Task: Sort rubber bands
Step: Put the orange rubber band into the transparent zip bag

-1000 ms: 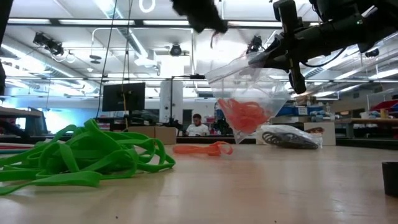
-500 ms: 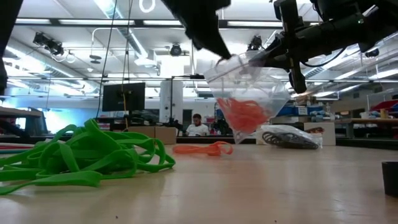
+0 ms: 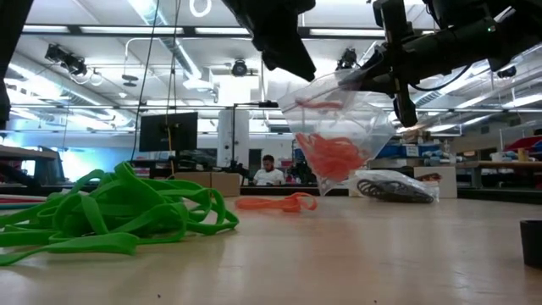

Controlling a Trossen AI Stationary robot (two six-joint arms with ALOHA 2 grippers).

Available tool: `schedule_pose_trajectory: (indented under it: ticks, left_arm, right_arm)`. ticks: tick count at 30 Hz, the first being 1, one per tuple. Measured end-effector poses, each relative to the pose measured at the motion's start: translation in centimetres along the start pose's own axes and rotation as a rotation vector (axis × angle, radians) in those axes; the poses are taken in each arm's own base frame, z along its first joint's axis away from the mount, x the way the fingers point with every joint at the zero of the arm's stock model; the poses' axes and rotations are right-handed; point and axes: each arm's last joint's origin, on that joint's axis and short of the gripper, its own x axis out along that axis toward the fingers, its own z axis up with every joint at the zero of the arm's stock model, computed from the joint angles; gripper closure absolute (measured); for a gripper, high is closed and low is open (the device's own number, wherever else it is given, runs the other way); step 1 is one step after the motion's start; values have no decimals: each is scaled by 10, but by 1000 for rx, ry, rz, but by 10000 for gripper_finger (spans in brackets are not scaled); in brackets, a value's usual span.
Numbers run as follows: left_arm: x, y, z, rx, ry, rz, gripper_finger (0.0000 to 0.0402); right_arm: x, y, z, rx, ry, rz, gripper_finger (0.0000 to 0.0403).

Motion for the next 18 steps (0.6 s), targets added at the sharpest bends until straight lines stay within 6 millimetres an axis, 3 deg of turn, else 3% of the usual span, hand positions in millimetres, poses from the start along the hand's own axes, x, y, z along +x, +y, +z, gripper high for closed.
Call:
schedule_pose_trajectory:
  ticks: [4,10,18]
  left_arm:
    - [-8,2,-2,-9,90,72,223]
    - [-15,-9,-16,-29,268,64,229]
    - [12,-40,-59,-5,428,19,238]
  right_arm:
    - [0,0,0,-5,0,0,399]
    - [0,0,0,-17,-1,0,399]
    - [0,0,0,-28,-1,-2,399]
